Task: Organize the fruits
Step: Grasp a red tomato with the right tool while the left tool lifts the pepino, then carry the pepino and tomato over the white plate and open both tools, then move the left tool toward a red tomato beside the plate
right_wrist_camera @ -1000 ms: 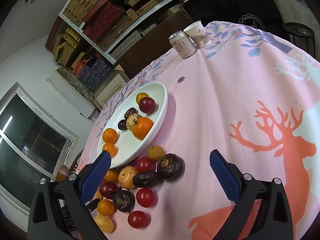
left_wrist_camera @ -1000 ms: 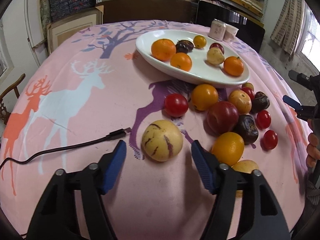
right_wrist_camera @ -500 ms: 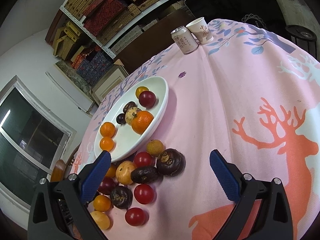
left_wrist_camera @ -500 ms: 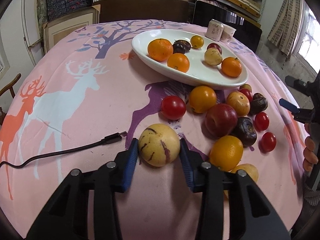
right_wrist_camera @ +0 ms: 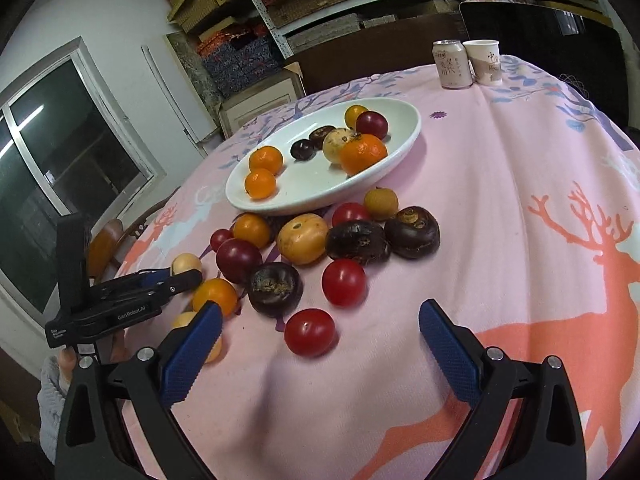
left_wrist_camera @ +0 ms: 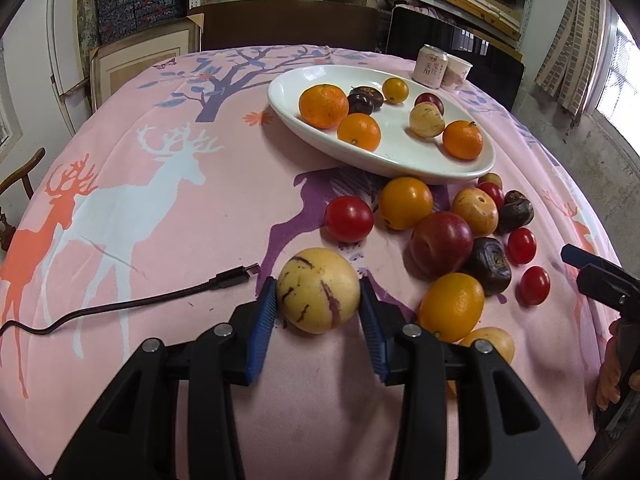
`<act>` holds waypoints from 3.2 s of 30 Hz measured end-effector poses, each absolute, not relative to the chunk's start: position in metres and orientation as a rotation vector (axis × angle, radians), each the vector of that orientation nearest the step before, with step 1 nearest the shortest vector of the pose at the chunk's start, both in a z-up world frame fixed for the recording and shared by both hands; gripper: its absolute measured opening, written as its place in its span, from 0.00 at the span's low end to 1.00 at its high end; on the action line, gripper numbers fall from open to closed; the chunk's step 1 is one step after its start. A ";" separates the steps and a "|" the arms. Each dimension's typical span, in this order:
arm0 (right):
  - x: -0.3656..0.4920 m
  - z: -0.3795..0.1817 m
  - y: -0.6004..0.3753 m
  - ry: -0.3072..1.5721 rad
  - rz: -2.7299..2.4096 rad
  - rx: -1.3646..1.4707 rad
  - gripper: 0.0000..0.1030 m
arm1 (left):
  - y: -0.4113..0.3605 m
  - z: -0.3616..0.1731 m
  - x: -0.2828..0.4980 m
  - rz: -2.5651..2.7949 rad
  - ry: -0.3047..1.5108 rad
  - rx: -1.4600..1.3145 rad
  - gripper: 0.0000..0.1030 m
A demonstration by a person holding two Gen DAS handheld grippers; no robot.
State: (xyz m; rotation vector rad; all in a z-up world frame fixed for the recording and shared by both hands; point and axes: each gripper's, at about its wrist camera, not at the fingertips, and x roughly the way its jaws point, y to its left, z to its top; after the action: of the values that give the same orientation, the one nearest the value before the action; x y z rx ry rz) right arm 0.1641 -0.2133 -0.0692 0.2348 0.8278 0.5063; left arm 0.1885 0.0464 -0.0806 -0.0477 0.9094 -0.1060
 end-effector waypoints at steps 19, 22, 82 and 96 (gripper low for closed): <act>0.156 -0.077 -0.190 0.895 0.509 0.122 0.30 | 0.046 -0.081 0.190 -0.115 0.917 -0.046 0.39; 0.156 -0.075 -0.196 0.880 0.510 0.156 0.30 | 0.045 -0.077 0.187 -0.128 0.891 -0.046 0.39; 0.235 -0.041 -0.263 0.668 0.349 0.581 0.93 | 0.070 -0.060 0.221 0.046 0.840 -0.187 0.81; 0.237 -0.044 -0.260 0.702 0.358 0.588 0.93 | 0.043 -0.069 0.225 0.010 0.862 -0.060 0.81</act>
State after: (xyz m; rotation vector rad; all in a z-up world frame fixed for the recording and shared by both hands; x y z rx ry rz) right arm 0.2374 -0.2595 -0.0436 0.5884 0.7015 0.3577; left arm 0.2252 0.0430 -0.0687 -0.0604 0.8622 0.0104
